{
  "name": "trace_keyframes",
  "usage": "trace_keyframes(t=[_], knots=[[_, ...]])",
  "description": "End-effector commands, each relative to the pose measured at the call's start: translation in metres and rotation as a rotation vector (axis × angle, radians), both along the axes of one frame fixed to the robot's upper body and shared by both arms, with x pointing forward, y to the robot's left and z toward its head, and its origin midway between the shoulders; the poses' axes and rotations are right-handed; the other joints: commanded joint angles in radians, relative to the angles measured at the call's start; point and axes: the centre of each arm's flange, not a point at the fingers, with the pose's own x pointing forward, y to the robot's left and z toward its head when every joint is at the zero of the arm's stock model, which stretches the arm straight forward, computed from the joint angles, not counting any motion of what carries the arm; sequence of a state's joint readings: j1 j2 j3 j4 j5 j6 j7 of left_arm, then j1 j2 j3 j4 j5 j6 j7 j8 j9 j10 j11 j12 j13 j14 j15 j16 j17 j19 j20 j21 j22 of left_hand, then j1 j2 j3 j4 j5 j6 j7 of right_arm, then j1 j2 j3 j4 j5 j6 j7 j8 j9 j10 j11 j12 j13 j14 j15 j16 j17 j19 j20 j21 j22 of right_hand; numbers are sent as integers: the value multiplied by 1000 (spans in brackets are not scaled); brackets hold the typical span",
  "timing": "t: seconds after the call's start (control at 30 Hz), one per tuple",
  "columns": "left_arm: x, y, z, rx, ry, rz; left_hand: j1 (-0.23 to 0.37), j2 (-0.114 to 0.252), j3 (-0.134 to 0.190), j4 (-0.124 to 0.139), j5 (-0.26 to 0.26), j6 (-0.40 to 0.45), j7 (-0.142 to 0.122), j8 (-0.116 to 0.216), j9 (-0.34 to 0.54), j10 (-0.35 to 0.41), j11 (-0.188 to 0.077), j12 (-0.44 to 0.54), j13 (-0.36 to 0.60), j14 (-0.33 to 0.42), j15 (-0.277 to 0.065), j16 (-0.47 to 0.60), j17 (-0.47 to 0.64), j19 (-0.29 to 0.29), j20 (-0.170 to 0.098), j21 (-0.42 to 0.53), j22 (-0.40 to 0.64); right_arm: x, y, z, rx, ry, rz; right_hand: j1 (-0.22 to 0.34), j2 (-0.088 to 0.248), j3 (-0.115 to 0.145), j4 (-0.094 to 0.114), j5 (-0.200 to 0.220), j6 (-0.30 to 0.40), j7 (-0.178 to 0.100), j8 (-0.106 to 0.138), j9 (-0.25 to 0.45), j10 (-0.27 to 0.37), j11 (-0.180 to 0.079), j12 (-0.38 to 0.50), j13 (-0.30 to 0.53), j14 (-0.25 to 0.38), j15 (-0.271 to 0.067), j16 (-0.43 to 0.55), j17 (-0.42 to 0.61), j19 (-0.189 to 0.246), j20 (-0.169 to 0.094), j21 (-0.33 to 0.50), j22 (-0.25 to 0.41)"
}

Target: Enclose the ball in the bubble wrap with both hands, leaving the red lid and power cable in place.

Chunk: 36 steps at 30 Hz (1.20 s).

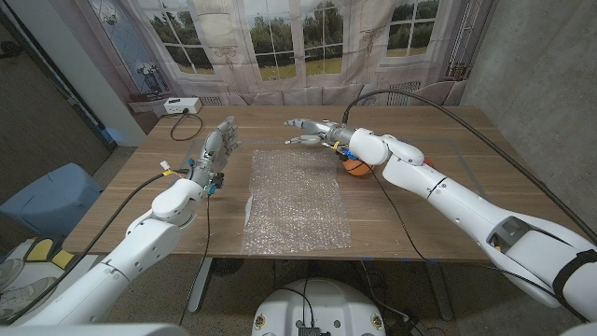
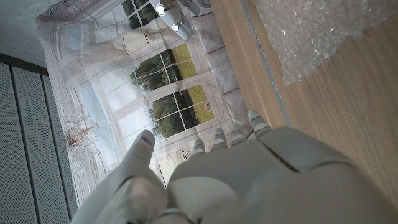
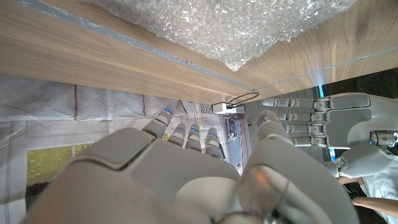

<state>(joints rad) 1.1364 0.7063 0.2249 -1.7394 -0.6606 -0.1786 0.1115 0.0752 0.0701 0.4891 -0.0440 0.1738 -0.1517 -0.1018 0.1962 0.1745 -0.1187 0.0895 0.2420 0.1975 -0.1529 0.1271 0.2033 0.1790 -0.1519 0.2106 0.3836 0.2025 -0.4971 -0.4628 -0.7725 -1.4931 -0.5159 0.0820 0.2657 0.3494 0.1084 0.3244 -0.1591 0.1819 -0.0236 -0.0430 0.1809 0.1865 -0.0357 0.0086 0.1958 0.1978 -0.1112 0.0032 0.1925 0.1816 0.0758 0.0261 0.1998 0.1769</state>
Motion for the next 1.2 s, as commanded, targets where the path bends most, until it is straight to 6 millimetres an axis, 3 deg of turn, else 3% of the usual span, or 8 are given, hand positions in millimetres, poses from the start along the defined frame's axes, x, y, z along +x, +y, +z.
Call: trace_keyframes(t=[0.03, 0.47, 0.63, 0.97, 1.2], knots=[[3, 1, -1, 6, 7, -5, -6, 2, -2, 3, 5, 2, 1, 4, 4, 6, -1, 6, 2, 6, 2, -1, 6, 8, 2, 4, 4, 18, 13, -12, -72, 29, -29, 15, -4, 5, -5, 5, -3, 0, 3, 3, -11, 0, -1, 2, -6, -2, -1, 3, 10, -7, 5, 2], [4, 1, 1, 17, 4, -8, -9, 1, -3, 6, 6, 4, 1, 2, 4, 6, -1, 5, 2, 6, 3, -2, 6, 9, 2, 3, 4, 35, 17, -26, -122, 50, -78, 39, -2, 12, -8, 7, 12, 5, 13, 4, -7, -4, 3, 2, 1, -11, 2, 2, 21, -16, 8, 2], [5, 3, 2, 17, 4, -9, -10, 1, -4, 6, 6, 5, 2, 2, 4, 6, 0, 4, 2, 6, 2, -3, 6, 10, 2, 3, 4, 38, 19, -31, -150, 46, -100, 64, -5, 14, -7, 9, 33, 8, 21, 5, 18, -1, 13, 3, 58, -8, 21, 4, 49, -5, 16, 2], [7, 5, 3, 18, 5, -12, -12, 0, -5, 8, 7, 6, 3, 1, 4, 5, -1, 2, 2, 4, 2, -4, 6, 10, 2, 2, 4, 44, 23, -41, -206, 54, -133, 77, -9, 14, -7, 11, 38, 12, 21, 5, 24, 2, 15, 4, 77, -17, 25, 6, 65, -4, 20, 3], [8, 7, 3, 18, 4, -14, -13, 0, -5, 9, 7, 7, 2, 0, 4, 4, -2, 1, 2, 3, 2, -5, 6, 9, 2, 1, 4, 48, 28, -48, -244, 63, -158, 106, 0, 18, -2, 15, 65, 13, 27, 5, 53, 7, 25, 6, 148, -29, 47, 12, 104, 2, 30, 4]])
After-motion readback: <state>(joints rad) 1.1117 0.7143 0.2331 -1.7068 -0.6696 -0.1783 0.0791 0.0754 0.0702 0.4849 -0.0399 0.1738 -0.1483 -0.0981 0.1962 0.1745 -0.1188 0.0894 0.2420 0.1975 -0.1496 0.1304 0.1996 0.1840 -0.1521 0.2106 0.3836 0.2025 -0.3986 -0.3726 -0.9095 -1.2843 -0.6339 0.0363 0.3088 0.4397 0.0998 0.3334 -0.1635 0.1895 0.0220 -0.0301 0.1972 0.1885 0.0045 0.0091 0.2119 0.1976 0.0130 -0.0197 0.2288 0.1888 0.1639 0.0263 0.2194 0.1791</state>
